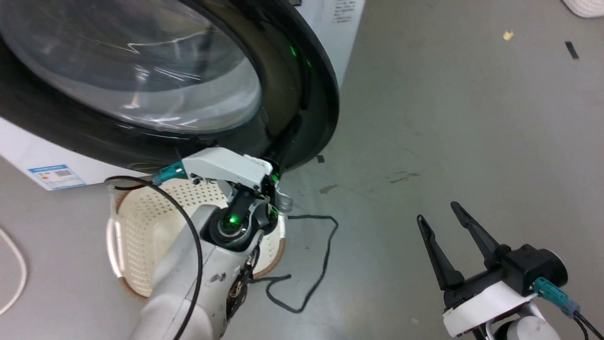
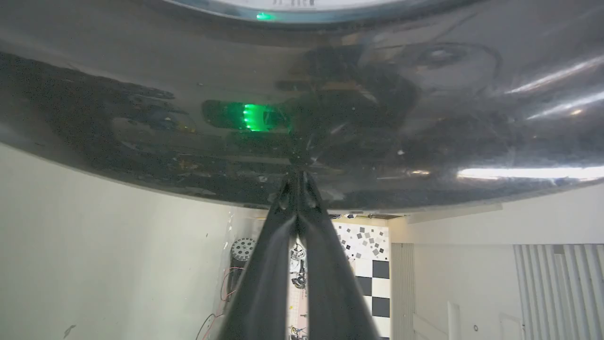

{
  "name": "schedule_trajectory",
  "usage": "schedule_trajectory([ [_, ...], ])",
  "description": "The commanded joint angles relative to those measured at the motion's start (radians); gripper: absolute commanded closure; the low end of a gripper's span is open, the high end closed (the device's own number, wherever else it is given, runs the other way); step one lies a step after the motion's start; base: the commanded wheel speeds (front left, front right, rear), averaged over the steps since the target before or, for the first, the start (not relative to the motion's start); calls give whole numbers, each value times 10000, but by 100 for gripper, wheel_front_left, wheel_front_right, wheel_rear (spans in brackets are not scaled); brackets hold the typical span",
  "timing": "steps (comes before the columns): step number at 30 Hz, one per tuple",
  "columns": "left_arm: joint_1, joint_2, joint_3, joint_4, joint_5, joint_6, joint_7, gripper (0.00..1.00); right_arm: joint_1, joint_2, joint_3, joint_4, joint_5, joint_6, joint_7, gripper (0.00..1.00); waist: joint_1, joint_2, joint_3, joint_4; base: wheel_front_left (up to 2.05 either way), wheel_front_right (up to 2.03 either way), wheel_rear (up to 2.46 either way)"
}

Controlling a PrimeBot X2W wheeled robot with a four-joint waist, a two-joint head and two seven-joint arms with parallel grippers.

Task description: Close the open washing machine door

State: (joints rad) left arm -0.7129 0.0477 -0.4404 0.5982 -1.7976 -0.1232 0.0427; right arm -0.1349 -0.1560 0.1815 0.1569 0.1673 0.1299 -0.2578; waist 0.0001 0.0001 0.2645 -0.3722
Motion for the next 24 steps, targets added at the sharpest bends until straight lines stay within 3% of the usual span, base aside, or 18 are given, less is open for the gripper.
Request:
schedule_trajectory([
  [1, 10, 26, -43, -67, -26, -62, 5, 100, -65, 37, -22, 9, 20, 8, -40, 0, -1, -1, -190, 201, 0, 0, 0],
  [2, 137, 26, -82, -285, 9, -66, 58, 98, -17, 27, -41, -4, 11, 8, -40, 0, -1, -1, -282, 316, 0, 0, 0],
  [4, 566, 94, -146, -798, 331, -69, 73, 28, 96, -6, -99, -29, -15, 8, -40, 0, -1, -1, -515, 578, 0, 0, 0],
  [5, 860, 212, -232, -1135, 580, -70, 76, 0, 161, -28, -112, -41, -28, 8, -40, 0, -1, -1, -638, 699, 0, 0, 0],
  [6, 1196, 330, -327, -1512, 826, -71, 65, 0, 247, -52, -173, -59, -41, 8, -40, 0, -1, -1, -792, 873, 0, 0, 0],
  [7, 2342, 854, -485, -2776, 1580, -72, -232, 0, 534, -117, -305, -110, -79, 8, -40, 0, -1, -1, -1236, 1354, 0, 0, 0],
  [10, 3443, 1732, -806, -3756, 2943, -73, -1030, 0, 823, -199, -402, -155, -91, 8, -40, 0, -1, -1, -1653, 1848, 0, 0, 0],
  [14, 4551, 2849, -1217, -4194, 5152, -73, -2606, 0, 1182, -267, -465, -235, -145, 8, -40, 0, -1, -1, -2133, 2431, 0, 0, 0],
  [17, 5160, 3216, -699, -4236, 6804, 23, -3012, 0, 1407, -288, -528, -314, -188, 8, -40, 0, -1, -1, -2437, 2818, 0, 0, 0],
  [18, 5315, 3247, -252, -4378, 7700, 254, -3029, 0, 1487, -281, -574, -356, -199, 8, -40, 0, -1, -1, -2520, 2946, 0, 0, 0],
  [19, 6084, 2764, 1257, -5199, 10273, 979, -3038, 0, 1670, -235, -737, -516, -248, 8, -40, 0, -1, -1, -2636, 3243, 0, 0, 0],
  [24, 7319, 1798, 2626, -6285, 13331, 1287, -3042, 0, 1922, -48, -1012, -714, -313, 8, -40, 0, -1, -1, -2791, 3629, 0, 0, 0],
])
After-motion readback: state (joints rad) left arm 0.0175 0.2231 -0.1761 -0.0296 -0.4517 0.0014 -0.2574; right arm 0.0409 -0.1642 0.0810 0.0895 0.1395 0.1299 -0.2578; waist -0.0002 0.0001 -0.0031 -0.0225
